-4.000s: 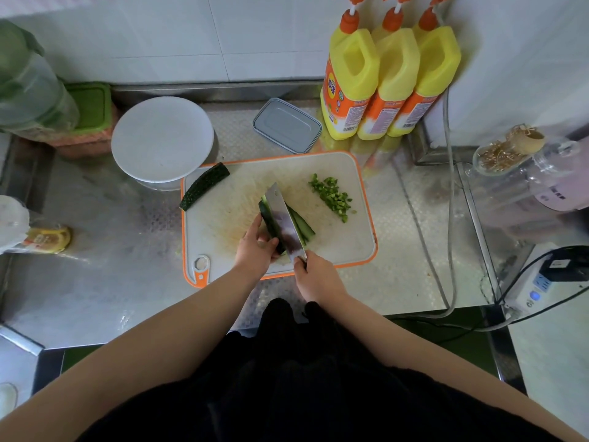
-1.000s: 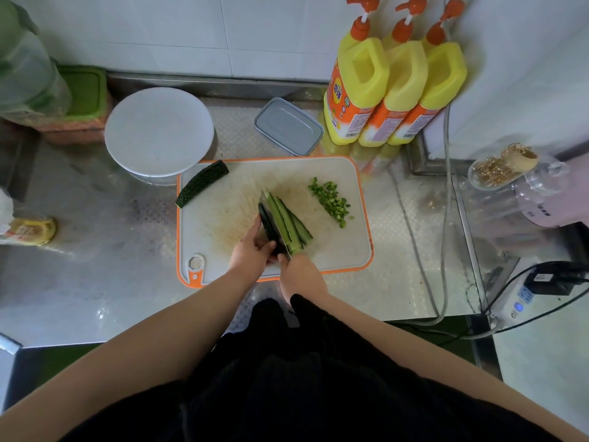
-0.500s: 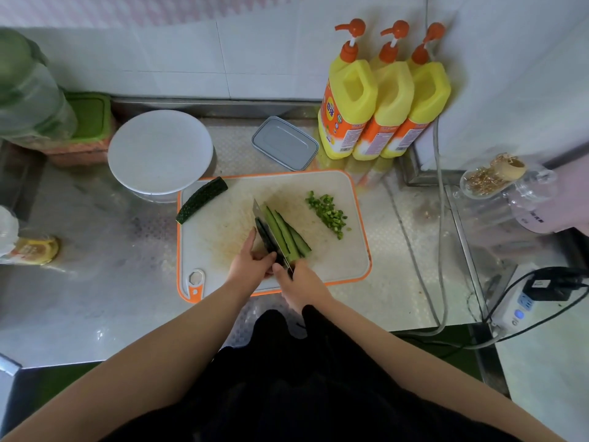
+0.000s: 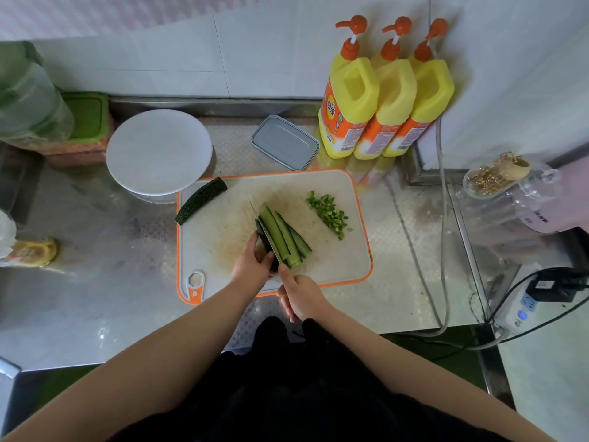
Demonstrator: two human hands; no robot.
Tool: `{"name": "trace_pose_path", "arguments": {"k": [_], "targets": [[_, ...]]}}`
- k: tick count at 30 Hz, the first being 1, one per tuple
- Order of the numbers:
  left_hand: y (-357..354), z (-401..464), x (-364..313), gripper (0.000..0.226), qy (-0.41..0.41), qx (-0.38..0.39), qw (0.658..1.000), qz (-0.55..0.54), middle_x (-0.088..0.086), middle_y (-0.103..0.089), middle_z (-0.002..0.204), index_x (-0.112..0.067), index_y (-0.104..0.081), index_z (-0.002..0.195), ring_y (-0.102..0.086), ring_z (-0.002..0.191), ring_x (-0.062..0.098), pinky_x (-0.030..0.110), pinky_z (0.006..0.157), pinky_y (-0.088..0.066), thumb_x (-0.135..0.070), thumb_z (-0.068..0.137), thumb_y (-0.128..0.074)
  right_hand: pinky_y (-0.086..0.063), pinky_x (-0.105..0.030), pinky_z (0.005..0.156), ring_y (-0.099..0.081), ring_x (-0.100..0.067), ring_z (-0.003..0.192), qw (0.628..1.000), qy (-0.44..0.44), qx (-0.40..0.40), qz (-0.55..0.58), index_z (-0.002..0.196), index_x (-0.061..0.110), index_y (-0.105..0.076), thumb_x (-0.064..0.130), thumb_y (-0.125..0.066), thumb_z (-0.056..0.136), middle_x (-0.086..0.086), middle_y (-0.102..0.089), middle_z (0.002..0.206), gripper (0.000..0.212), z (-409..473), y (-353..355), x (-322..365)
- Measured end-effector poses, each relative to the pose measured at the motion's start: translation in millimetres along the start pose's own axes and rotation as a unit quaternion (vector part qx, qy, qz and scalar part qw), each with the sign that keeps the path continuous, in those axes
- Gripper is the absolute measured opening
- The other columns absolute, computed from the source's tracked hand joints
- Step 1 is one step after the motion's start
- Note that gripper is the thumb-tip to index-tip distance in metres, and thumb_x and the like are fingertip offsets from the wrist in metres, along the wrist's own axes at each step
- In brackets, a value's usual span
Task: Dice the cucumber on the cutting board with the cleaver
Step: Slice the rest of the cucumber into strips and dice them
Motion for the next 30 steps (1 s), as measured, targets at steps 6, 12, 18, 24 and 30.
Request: {"name": "trace_pose_path", "arguments": {"k": [6, 12, 18, 24, 30], "targets": [[1, -6, -7, 0.060, 0.002, 0.000, 1.000, -0.024, -0.010, -0.071, 0.101, -0.047, -0.032, 0.142, -0.070, 0.082, 0.017, 0.041, 0.081, -0.058, -0.014, 0.098, -0.054, -0.042, -0.032, 0.076, -0.061, -0.034, 0.096, 0.999, 0.004, -0.016, -0.050, 0.098, 0.010, -0.059, 0.055, -0.024, 0.098, -0.020, -0.063, 0.098, 0.057, 3, 1, 2], [3, -6, -5, 0.062, 0.014, -0.014, 0.999, -0.036, -0.018, -0.066, 0.094, -0.039, -0.030, 0.148, -0.068, 0.086, 0.017, 0.042, 0.084, -0.057, -0.010, 0.098, -0.053, -0.041, -0.039, 0.072, -0.060, -0.038, 0.096, 0.991, 0.025, -0.004, -0.133, 0.114, 0.000, -0.059, 0.046, -0.020, 0.102, -0.027, -0.062, 0.100, 0.061, 12, -8, 9], [4, -14, -15, 0.059, -0.010, -0.021, 1.000, -0.002, -0.009, -0.069, 0.106, -0.040, -0.030, 0.147, -0.066, 0.078, 0.006, 0.021, 0.070, -0.053, -0.013, 0.099, -0.050, -0.035, -0.032, 0.063, -0.057, -0.033, 0.077, 0.991, 0.024, -0.015, -0.133, 0.071, 0.004, -0.054, 0.051, -0.020, 0.100, -0.014, -0.054, 0.066, 0.065, 10, -4, 11], [1, -14, -14, 0.069, -0.014, -0.023, 0.999, 0.044, -0.014, -0.067, 0.114, -0.040, -0.019, 0.151, -0.068, 0.085, 0.008, 0.031, 0.078, -0.056, -0.022, 0.097, -0.056, -0.042, -0.030, 0.059, -0.059, -0.032, 0.076, 0.999, -0.018, -0.005, -0.049, 0.111, 0.001, -0.061, 0.055, -0.024, 0.098, -0.020, -0.059, 0.087, 0.067, 15, 14, 16], [1, -9, -7, 0.066, -0.013, -0.020, 1.000, 0.017, -0.011, -0.070, 0.111, -0.043, -0.025, 0.149, -0.070, 0.083, 0.009, 0.033, 0.077, -0.058, -0.021, 0.096, -0.057, -0.041, -0.033, 0.072, -0.060, -0.034, 0.090, 0.997, 0.024, -0.021, -0.066, 0.093, 0.003, -0.064, 0.048, -0.025, 0.101, -0.023, -0.062, 0.092, 0.060, 15, 7, 19]]}}
Point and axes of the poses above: each hand's wrist, its own z-axis towards the middle knuckle, its own y-axis out of the back of the hand, x = y × z, the point moved 10 cm from there along z, towards the middle knuckle
